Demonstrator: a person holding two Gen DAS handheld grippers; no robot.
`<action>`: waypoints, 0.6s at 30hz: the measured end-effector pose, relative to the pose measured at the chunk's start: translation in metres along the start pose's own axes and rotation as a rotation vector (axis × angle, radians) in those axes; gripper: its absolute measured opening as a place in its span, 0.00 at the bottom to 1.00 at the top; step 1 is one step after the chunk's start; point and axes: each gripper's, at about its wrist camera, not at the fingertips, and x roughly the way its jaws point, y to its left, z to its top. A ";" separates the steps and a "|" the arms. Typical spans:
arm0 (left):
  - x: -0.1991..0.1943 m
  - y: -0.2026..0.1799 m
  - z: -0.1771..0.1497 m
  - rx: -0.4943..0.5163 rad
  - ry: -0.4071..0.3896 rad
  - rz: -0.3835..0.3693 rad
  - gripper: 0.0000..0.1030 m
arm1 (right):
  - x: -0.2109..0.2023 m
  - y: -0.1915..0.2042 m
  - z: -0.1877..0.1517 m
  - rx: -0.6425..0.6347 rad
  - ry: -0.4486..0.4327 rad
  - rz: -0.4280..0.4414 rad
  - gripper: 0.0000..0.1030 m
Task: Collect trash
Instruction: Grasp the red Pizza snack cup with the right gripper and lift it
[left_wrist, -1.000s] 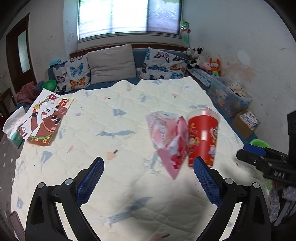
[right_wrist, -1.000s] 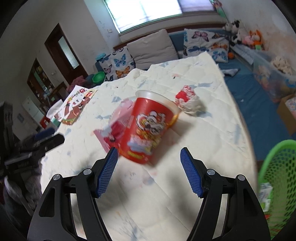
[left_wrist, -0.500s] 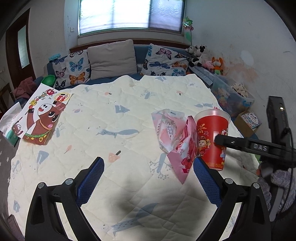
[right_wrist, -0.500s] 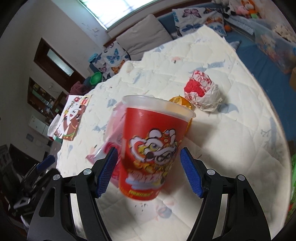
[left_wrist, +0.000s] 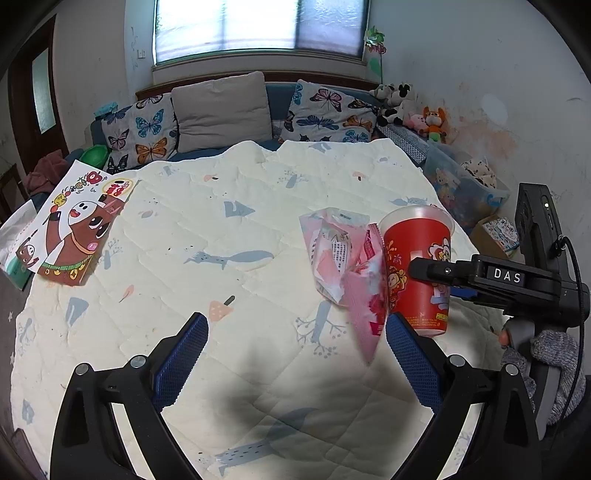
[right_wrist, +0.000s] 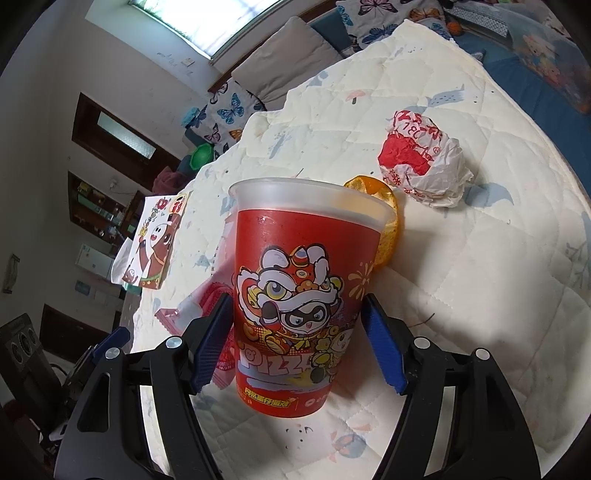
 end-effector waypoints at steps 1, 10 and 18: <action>0.000 -0.001 0.000 0.001 0.000 0.000 0.91 | 0.000 0.000 0.000 0.000 -0.002 0.000 0.68; 0.000 -0.003 -0.001 0.004 0.002 0.001 0.91 | -0.011 0.001 -0.005 -0.033 -0.030 -0.029 0.68; 0.001 -0.013 -0.001 0.023 -0.002 -0.010 0.91 | -0.034 -0.006 -0.009 -0.052 -0.059 -0.053 0.68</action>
